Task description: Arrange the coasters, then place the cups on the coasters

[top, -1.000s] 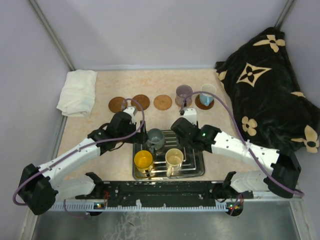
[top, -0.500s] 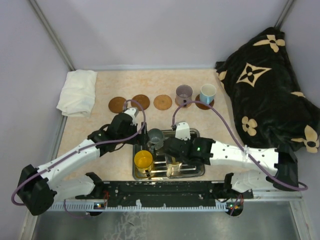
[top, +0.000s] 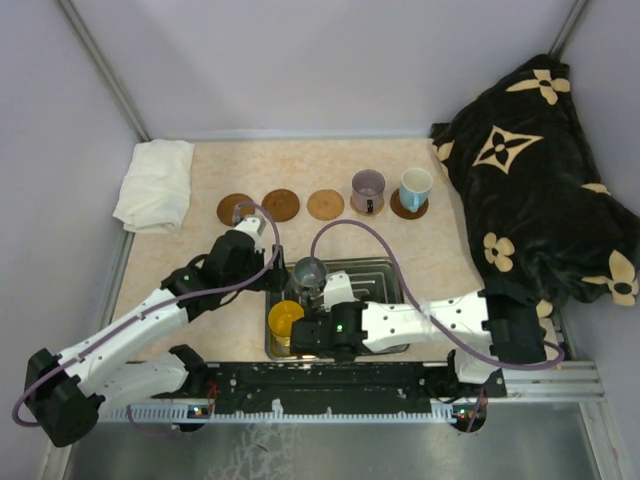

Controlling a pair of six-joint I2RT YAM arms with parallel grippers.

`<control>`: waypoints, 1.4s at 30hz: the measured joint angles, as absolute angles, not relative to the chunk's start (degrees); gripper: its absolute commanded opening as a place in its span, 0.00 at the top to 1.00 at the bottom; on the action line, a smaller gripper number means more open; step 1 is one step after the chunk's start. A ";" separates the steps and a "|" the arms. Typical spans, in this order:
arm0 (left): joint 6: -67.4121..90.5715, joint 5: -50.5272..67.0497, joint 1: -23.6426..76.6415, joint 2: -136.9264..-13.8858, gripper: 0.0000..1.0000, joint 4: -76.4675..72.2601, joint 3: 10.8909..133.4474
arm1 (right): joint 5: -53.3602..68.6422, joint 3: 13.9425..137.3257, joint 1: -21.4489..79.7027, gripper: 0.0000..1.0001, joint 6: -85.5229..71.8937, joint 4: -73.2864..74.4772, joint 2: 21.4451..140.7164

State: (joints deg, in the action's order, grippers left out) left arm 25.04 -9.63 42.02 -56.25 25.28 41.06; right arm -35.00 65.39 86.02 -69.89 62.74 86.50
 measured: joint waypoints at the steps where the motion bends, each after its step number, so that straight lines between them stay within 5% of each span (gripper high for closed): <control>1: 25.04 -9.78 42.02 -55.92 0.00 25.47 40.93 | -35.00 65.69 86.30 0.01 -71.07 63.68 87.64; 21: 26.83 -11.53 42.02 -53.69 0.00 26.85 39.64 | -32.16 56.99 87.26 0.13 -85.30 70.70 82.83; 33: 27.20 -11.84 42.02 -54.54 0.00 26.85 39.59 | -32.45 57.93 87.26 0.54 -80.77 68.86 83.18; 42: 27.31 -12.97 42.02 -54.52 0.00 26.98 38.89 | -32.36 58.78 87.26 0.67 -77.03 65.10 85.89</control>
State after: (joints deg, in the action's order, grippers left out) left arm 27.31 -12.97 42.02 -54.52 26.98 38.89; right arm -32.36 58.78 87.26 -77.03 65.10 85.89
